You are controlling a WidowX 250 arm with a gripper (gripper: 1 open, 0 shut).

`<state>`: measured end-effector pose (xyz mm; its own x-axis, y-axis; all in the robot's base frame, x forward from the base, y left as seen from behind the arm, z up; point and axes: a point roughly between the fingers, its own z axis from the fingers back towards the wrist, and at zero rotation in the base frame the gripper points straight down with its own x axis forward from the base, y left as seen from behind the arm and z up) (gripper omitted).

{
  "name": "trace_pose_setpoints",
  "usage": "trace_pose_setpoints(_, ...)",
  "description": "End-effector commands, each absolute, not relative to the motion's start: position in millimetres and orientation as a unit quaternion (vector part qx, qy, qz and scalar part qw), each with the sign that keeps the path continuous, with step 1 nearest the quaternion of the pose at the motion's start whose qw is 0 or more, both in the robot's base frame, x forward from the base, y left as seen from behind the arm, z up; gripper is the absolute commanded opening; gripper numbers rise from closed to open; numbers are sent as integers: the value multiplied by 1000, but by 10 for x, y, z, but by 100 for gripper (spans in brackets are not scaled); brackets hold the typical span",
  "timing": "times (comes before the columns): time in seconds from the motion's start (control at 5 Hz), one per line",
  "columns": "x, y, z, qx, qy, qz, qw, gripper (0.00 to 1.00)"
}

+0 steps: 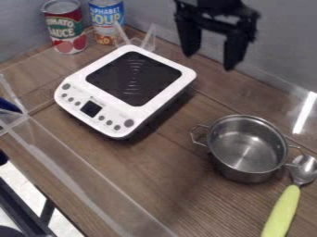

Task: Put silver pot on the white and black stove top

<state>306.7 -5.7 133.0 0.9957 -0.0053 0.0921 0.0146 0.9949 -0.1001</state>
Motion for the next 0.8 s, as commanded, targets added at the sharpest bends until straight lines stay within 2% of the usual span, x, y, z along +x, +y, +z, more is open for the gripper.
trace_pose_setpoints(0.0,3033,-215,1240,-53,-54,-51,996,100)
trace_pose_setpoints(0.6,2994,-416,643,-61,-60,-96,992,100)
